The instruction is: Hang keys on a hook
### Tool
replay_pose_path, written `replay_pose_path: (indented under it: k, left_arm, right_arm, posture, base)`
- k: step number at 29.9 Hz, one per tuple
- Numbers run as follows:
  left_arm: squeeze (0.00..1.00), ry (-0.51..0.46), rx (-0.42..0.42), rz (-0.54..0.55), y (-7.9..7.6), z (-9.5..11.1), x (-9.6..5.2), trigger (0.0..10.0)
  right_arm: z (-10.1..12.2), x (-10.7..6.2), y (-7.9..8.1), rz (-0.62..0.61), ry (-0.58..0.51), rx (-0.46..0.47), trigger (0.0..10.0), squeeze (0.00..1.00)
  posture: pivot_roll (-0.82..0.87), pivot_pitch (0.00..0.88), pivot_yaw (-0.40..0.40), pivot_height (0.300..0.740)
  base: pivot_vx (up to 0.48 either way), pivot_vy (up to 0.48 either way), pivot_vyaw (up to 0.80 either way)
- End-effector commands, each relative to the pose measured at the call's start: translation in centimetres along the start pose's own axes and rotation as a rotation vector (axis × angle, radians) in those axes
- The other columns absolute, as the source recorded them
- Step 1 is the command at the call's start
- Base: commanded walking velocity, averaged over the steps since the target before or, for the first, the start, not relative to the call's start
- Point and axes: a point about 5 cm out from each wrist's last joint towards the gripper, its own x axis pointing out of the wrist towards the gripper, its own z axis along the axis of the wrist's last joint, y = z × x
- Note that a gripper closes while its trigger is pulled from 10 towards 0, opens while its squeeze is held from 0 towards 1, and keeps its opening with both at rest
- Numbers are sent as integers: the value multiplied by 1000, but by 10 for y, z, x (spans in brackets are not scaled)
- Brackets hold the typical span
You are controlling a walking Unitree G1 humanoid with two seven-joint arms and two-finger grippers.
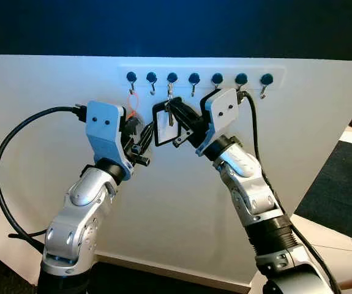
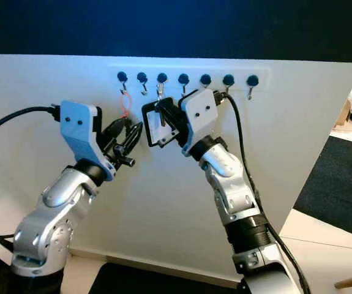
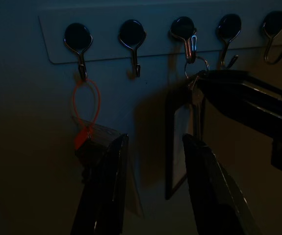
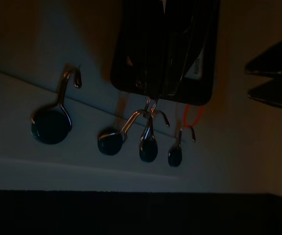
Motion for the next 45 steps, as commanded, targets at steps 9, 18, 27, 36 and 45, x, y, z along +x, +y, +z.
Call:
replay_pose_path:
  k: [9,18,27,36,45]
  left_arm:
    - [0,18,-10,-8,-1,-3,-1,10000]
    - [0,23,-11,-15,-1,-3,-1,10000]
    - [0,27,-14,-21,-3,-4,-1,10000]
    - [0,30,-17,-27,-5,-4,-1,10000]
    - [0,32,-15,-25,-5,-5,-3,10000]
  right_arm:
    - [-15,-7,0,-59,71,45,10000,0]
    - [-15,-2,-14,-158,86,70,10000,0]
    - [-13,-2,-17,-177,73,99,10000,0]
    - [-4,-10,-17,-176,3,127,10000,0]
    - [-1,-65,11,-76,15,198,10000,0]
  posture:
    - [59,144,83,740]
    - [58,151,90,740]
    - [58,154,91,740]
    - [56,157,92,740]
    - [52,161,86,740]
  base:
    - [0,0,0]
    - [0,0,0]
    - [0,0,0]
    - [0,0,0]
    - [0,0,0]
